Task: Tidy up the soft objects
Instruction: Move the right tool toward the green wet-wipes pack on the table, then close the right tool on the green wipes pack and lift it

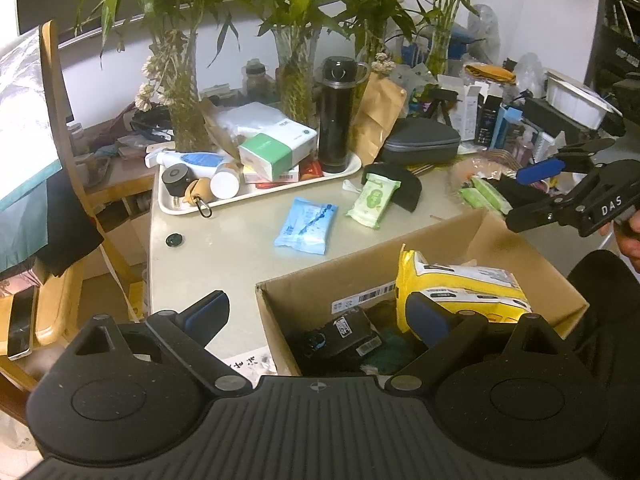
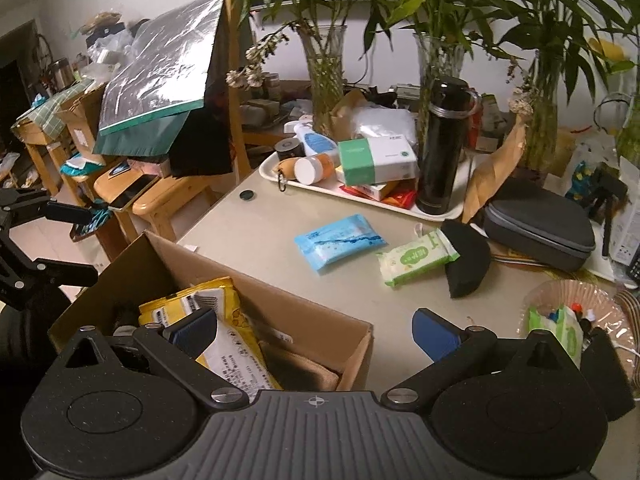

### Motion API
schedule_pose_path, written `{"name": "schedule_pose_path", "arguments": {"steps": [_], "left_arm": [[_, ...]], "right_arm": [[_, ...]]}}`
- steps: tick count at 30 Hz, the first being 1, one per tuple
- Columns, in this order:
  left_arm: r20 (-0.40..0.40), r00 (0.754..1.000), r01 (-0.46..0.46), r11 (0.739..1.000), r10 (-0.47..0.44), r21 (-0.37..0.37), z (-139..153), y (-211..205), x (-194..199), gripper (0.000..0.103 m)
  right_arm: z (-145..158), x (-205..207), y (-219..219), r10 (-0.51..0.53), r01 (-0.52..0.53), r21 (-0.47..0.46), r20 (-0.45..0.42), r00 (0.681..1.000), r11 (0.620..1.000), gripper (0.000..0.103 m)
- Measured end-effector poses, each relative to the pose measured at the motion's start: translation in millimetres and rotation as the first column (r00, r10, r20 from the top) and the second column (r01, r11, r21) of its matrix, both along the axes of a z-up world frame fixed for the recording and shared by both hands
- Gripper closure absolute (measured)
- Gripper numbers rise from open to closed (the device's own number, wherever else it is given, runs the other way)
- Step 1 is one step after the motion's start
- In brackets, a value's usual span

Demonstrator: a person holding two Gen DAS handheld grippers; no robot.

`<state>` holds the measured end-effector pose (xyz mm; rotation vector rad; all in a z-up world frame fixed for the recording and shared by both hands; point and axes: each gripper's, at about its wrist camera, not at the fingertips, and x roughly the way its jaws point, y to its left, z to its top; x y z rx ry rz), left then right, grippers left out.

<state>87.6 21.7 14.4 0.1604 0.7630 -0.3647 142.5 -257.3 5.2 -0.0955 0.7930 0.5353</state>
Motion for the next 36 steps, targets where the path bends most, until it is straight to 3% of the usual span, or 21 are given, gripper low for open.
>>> {"name": "schedule_pose_path", "arguments": {"steps": [15, 30, 36], "left_arm": [[0.052, 0.997, -0.064, 0.998, 0.065, -0.016, -1, 11, 20, 0.006], [0.060, 0.996, -0.063, 0.993, 0.069, -0.098, -12, 19, 28, 0.006], [0.064, 0.997, -0.043, 0.994, 0.050, -0.105, -14, 17, 28, 0.006]], "right_arm": [[-19, 33, -26, -0.129, 0.128, 0.028, 0.026, 0.991, 0.991, 0.000], [-80, 92, -48, -0.226, 0.230, 0.179, -0.047, 0.973, 0.957, 0.000], [-99, 119, -47, -0.214, 0.233, 0.233, -0.103, 0.971, 0.944, 0.001]]}}
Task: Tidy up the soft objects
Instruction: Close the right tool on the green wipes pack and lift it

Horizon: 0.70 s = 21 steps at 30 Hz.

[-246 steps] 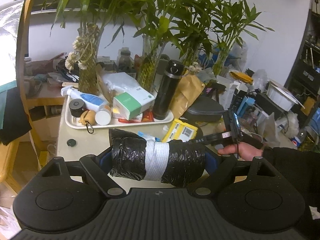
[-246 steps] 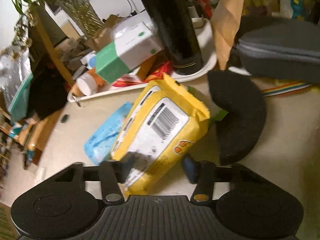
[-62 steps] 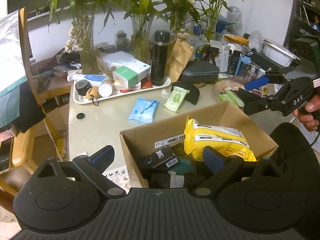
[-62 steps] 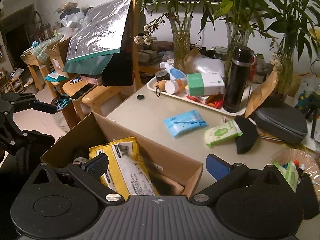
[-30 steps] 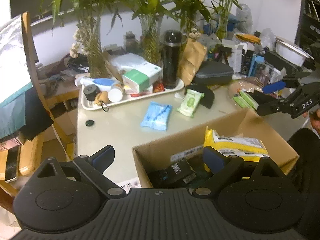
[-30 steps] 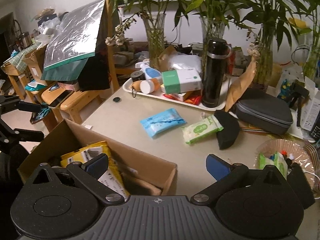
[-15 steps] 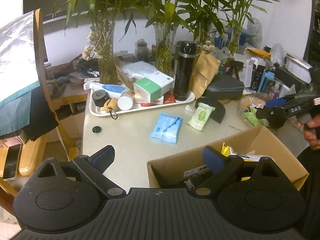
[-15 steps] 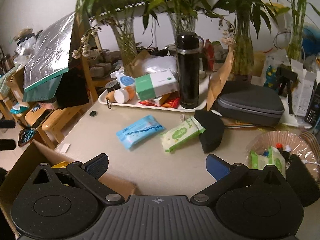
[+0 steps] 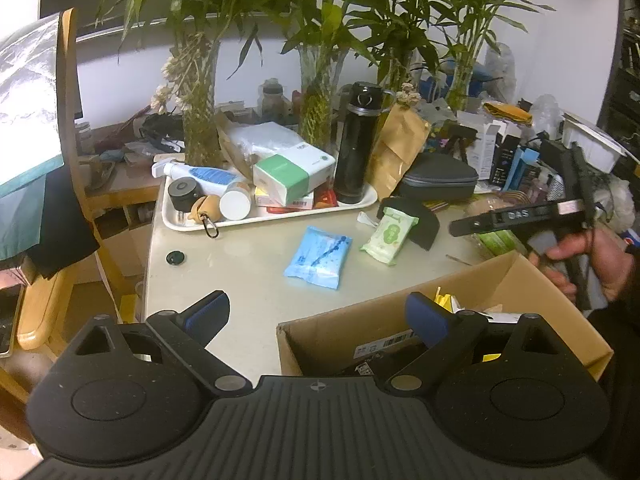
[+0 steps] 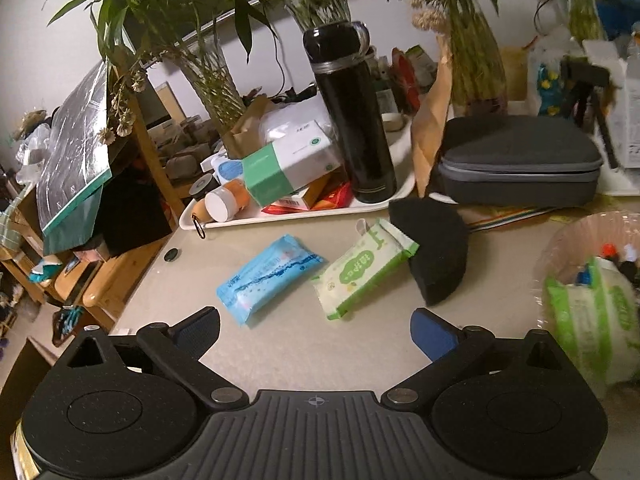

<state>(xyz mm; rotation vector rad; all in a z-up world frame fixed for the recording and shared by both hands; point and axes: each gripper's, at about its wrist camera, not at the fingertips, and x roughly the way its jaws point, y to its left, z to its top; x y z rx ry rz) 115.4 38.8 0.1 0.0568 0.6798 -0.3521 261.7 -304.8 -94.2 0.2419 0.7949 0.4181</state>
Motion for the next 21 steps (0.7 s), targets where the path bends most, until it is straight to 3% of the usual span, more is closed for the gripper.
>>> {"name": "schedule_pose_path", "arguments": {"steps": [7, 14, 21], "left_arm": [[0.000, 1.000, -0.005, 1.000, 0.005, -0.018, 1, 2, 1, 0.006], [0.000, 1.000, -0.016, 1.000, 0.016, -0.027, 3, 9, -1, 0.006], [-0.011, 0.999, -0.032, 0.999, 0.032, -0.034, 0, 12, 1, 0.006]], "right_arm": [[-23, 38, 3, 0.008, -0.007, 0.039, -0.030, 1.000, 0.999, 0.007], [-58, 69, 17, 0.040, -0.039, 0.012, -0.095, 0.995, 0.999, 0.017], [-83, 89, 5, -0.025, 0.034, 0.059, -0.148, 0.989, 0.998, 0.029]]}}
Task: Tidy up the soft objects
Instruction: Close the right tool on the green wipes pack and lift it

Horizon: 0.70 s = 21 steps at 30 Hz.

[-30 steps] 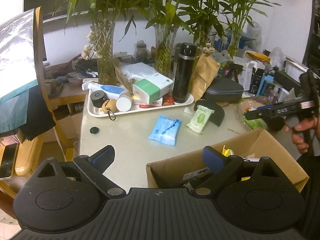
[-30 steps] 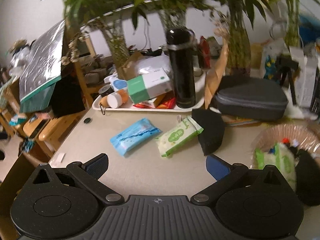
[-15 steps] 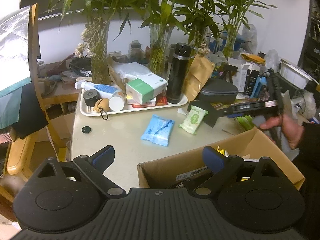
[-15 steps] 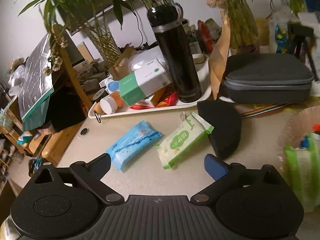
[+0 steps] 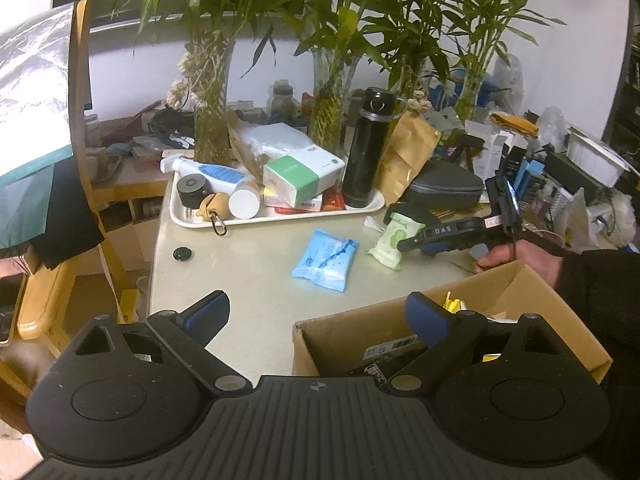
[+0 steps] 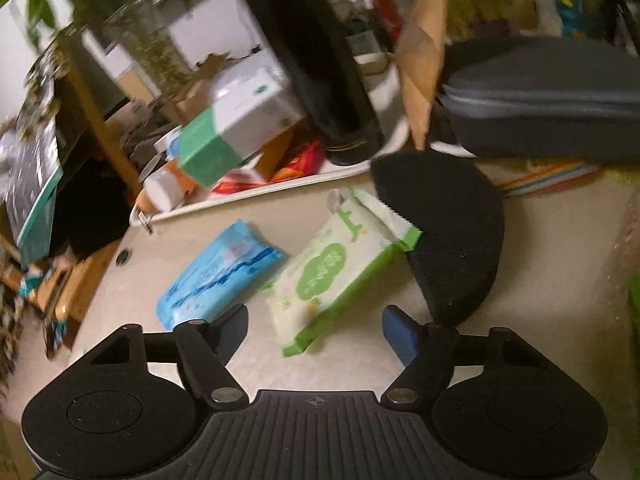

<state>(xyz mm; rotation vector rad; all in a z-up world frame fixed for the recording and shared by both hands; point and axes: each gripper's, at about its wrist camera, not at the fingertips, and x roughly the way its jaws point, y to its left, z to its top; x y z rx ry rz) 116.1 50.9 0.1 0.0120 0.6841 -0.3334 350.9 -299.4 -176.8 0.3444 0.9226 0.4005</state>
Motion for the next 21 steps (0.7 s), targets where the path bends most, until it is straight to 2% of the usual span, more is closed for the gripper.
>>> {"name": "schedule_pose_path", "arguments": {"steps": [4, 10, 13, 16, 17, 21], "left_arm": [[-0.007, 1.000, -0.006, 1.000, 0.006, -0.008, -2, 0, 2, 0.006], [-0.020, 1.000, -0.006, 1.000, 0.005, -0.013, -5, 0, 3, 0.006], [-0.025, 1.000, -0.005, 1.000, 0.005, -0.010, -6, -1, 4, 0.006], [-0.026, 1.000, -0.003, 1.000, 0.003, -0.006, -7, -2, 4, 0.006], [-0.025, 1.000, -0.004, 1.000, 0.004, -0.004, -7, -2, 4, 0.006], [-0.026, 1.000, -0.010, 1.000, 0.010, -0.002, -6, -3, 4, 0.006]], "right_arm": [[-12, 8, -7, -0.047, 0.048, 0.046, -0.023, 0.999, 0.998, 0.031], [-17, 16, -6, -0.092, 0.092, 0.082, -0.005, 0.996, 0.992, 0.032], [-19, 19, -4, -0.119, 0.119, 0.099, -0.008, 0.993, 0.988, 0.041], [-19, 18, 2, -0.127, 0.126, 0.071, 0.011, 0.992, 0.990, 0.047], [-19, 20, 3, -0.132, 0.131, 0.063, 0.012, 0.991, 0.989, 0.057], [-22, 20, -2, -0.150, 0.150, 0.110, -0.010, 0.989, 0.983, 0.068]]}}
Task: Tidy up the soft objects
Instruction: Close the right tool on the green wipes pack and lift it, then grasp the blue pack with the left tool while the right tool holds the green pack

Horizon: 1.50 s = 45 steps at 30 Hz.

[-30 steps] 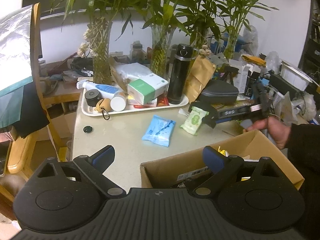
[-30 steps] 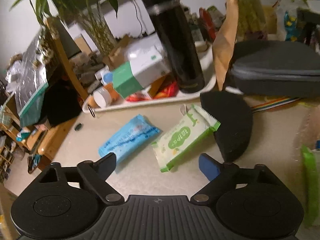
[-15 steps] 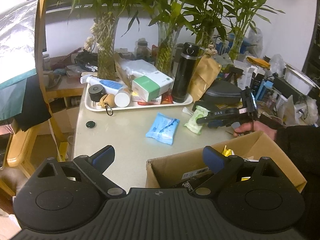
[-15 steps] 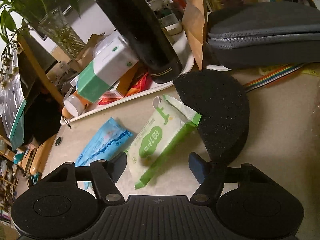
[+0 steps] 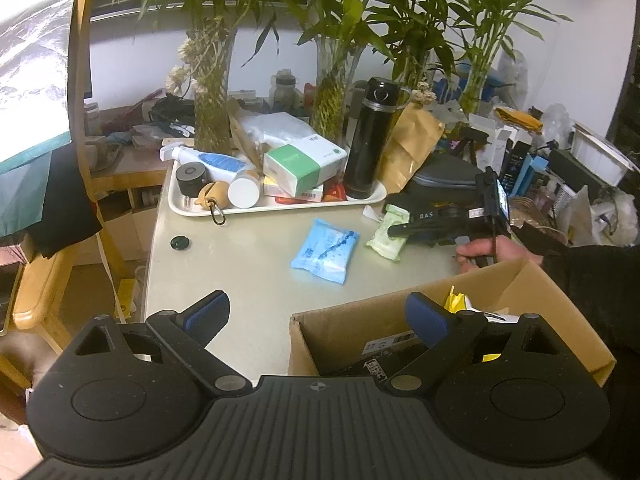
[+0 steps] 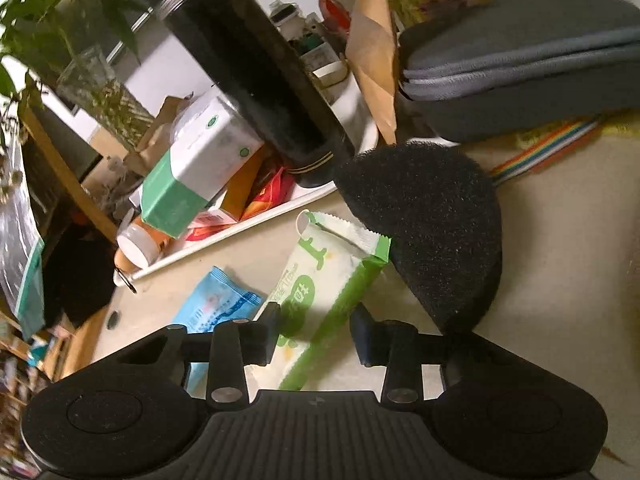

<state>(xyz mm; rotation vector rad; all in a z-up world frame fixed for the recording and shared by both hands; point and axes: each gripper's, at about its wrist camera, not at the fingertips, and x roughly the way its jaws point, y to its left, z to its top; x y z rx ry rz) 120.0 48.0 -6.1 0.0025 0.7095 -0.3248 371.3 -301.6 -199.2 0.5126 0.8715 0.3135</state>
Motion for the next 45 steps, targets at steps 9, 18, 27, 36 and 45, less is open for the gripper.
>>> {"name": "schedule_pose_path", "arguments": {"steps": [9, 18, 27, 36, 45], "left_arm": [[0.011, 1.000, 0.005, 1.000, -0.005, -0.004, 6, -3, -4, 0.006], [0.022, 0.999, 0.024, 1.000, -0.023, -0.014, 12, -1, -8, 0.006], [0.030, 0.999, 0.027, 0.999, -0.027, -0.020, 13, 0, -9, 0.006], [0.041, 0.999, 0.028, 1.000, -0.028, -0.009, 17, 4, -2, 0.006], [0.039, 0.998, 0.050, 0.999, -0.050, -0.016, 21, 3, 26, 0.006]], "right_arm": [[43, -11, 7, 0.079, -0.072, -0.091, 0.084, 0.993, 0.993, 0.084], [92, -26, 32, 0.264, -0.262, -0.458, -0.061, 0.963, 0.850, 0.084], [61, -27, 43, 0.263, -0.291, -0.484, -0.126, 0.956, 0.825, 0.083], [45, -24, 46, 0.257, -0.269, -0.470, -0.091, 0.962, 0.841, 0.078], [47, -29, 38, 0.229, -0.241, -0.437, -0.081, 0.970, 0.867, 0.083]]}}
